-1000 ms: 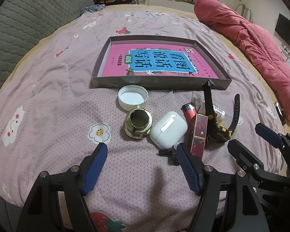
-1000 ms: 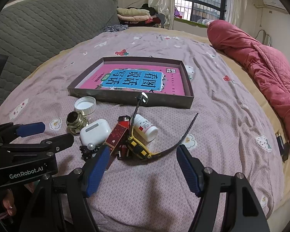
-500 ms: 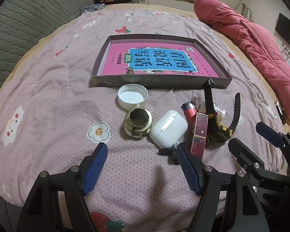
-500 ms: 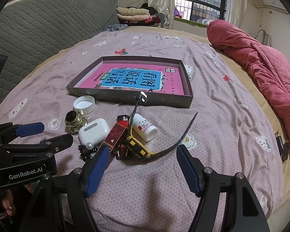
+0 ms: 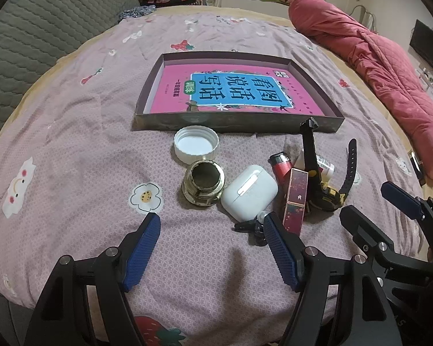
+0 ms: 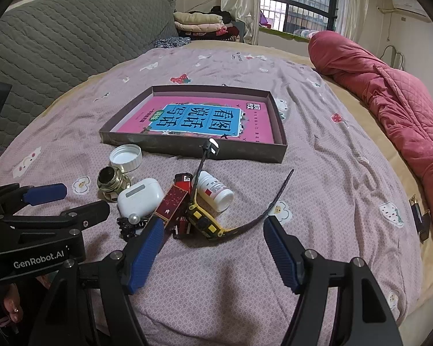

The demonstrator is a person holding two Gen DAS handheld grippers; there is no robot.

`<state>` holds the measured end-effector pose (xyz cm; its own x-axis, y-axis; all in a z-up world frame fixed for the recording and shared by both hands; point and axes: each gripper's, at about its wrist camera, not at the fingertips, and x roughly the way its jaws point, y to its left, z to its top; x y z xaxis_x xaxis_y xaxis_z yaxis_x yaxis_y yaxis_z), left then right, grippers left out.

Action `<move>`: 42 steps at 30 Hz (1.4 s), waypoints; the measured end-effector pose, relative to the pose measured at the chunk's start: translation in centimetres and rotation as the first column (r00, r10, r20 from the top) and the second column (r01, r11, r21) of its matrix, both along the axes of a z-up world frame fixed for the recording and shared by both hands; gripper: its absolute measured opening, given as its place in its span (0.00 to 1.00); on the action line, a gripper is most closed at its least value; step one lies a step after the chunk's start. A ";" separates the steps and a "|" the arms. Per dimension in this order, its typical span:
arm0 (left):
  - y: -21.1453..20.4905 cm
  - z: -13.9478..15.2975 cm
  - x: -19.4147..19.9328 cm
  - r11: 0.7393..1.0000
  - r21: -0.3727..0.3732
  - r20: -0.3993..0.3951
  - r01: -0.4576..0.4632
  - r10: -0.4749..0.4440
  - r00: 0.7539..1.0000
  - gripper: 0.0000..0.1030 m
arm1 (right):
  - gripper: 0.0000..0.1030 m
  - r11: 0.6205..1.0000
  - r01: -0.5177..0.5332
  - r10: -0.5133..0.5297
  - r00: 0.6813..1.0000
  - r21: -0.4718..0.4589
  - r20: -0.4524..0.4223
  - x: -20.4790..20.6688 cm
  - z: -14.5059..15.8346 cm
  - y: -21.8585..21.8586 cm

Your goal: Organize rigid objects

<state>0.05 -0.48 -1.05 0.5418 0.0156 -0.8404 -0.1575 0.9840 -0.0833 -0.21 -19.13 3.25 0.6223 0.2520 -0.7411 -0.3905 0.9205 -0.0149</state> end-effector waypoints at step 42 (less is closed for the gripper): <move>3.4 0.0 0.8 0.998 -0.036 -0.011 -0.052 0.051 0.999 0.73 | 0.69 1.000 -0.014 0.014 1.000 0.020 -0.001 1.8 1.4 -0.5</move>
